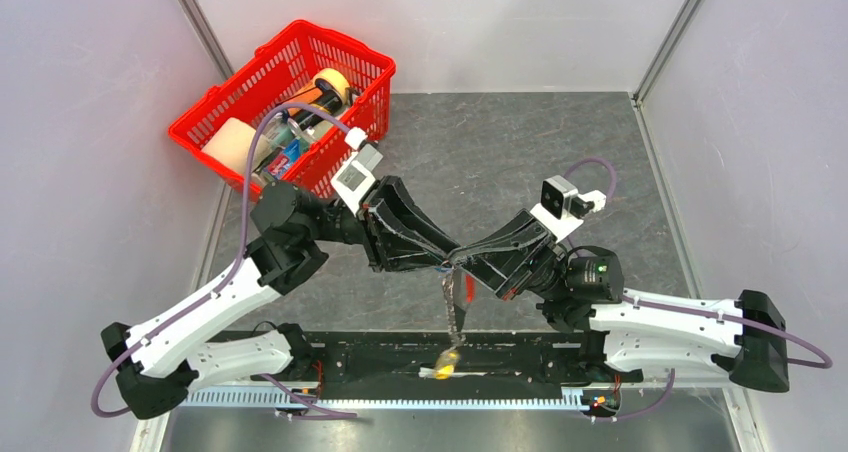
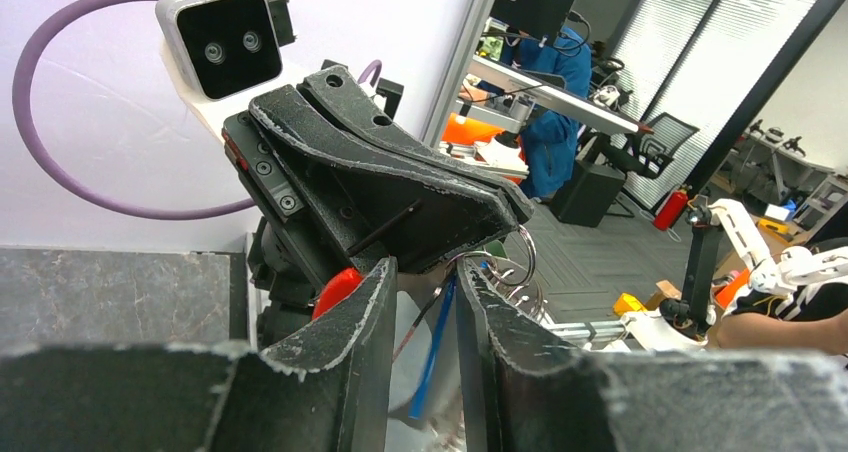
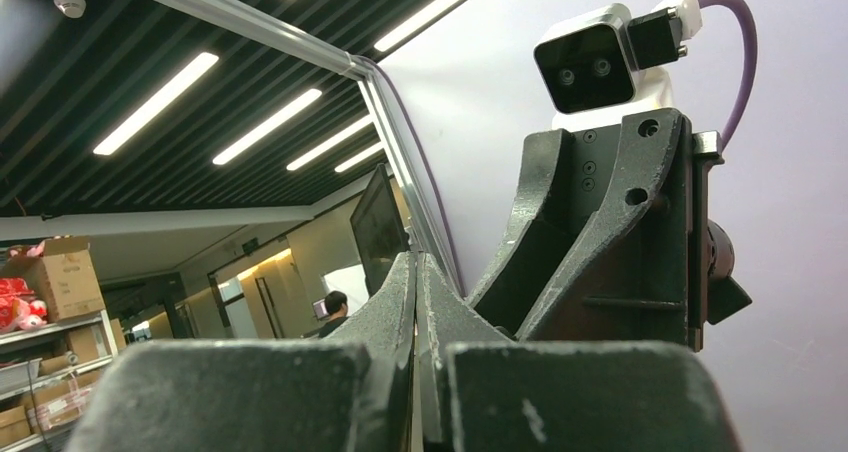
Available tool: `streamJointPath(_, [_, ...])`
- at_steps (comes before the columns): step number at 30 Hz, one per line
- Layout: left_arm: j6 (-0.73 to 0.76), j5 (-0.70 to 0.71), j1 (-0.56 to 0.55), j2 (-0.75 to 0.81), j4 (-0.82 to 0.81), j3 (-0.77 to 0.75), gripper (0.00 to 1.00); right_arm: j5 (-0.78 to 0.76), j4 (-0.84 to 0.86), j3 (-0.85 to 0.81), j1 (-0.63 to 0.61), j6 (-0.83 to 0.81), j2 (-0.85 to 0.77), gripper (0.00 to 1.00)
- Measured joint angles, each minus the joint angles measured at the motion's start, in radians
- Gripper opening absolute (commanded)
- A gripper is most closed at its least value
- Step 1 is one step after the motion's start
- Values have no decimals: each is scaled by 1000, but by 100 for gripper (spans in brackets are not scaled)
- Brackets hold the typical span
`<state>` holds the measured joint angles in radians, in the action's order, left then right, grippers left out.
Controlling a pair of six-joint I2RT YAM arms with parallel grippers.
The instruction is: Put the keys on the keyring
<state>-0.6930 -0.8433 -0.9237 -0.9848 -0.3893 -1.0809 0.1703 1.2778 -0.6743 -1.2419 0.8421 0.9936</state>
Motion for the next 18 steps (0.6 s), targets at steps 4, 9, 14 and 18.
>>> streamJointPath(4, [0,16,2,18,21,5,34,-1,21,0,-3,2,13,0])
streamJointPath(9, [1,35,2,36,45,8,34,-10,-5,0,-3,-10,3,0])
streamJointPath(14, [2,51,2,42,57,8,34,-26,-83,14,-6,-55,-50,0])
streamJointPath(18, [2,64,4,43,61,8,32,-37,-161,35,-9,-95,-102,0])
